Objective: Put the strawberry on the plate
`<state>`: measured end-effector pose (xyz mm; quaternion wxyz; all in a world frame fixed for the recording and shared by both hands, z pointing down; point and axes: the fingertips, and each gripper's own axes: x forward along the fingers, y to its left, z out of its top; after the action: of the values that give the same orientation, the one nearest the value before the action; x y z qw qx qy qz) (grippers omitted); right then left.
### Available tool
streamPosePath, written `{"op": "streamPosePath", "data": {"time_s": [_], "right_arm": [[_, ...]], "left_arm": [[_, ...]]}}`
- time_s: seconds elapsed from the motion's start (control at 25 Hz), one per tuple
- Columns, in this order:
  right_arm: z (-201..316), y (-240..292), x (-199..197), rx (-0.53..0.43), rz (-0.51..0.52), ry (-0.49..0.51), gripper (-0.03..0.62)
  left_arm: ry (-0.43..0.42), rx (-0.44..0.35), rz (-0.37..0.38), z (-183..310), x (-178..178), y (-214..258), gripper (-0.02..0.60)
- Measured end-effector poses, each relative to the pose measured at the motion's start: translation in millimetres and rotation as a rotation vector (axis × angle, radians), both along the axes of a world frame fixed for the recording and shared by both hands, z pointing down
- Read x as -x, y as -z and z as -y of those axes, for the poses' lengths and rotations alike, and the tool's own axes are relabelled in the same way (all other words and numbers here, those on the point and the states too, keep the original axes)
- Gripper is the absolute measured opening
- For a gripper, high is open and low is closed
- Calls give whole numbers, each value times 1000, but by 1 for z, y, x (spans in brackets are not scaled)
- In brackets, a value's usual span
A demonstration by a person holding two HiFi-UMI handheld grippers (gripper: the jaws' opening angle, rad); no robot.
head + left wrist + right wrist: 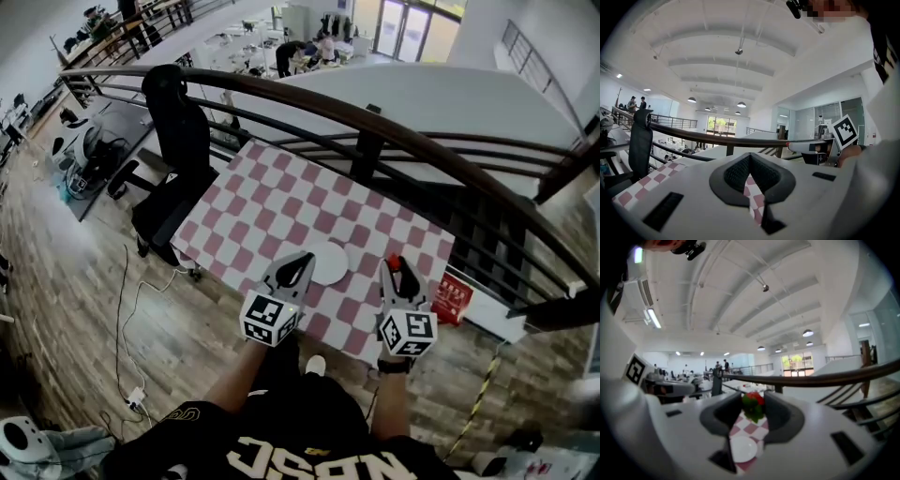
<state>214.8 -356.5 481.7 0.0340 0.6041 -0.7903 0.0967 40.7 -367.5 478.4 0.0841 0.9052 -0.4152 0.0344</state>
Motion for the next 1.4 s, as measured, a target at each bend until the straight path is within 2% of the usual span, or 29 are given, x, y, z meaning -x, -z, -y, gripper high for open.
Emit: {"op": "streamPosePath", "data": {"time_s": [0.24,0.56,0.76,1.0,1.2,1.4], "right_arm": [[20,-37,-12,73,-83,6,156],[45,-98,-22,175,-189,85,156],[53,-138,-3,232,-287,208,156],[71,-187,40,259,-368,382,156],[77,-230,63,313,-390,467,156],[87,-269,85,375,-386,526,156]], "left_arm": [[-20,60,14,31,13,-33,15],[-67,124,57,62,13,-81,15],[-142,144,106,64,5,-114,15],[-233,152,140,76,-5,-149,15],[-321,157,194,77,-12,-184,15],[-363,189,201,78,-12,-214,15]]}}
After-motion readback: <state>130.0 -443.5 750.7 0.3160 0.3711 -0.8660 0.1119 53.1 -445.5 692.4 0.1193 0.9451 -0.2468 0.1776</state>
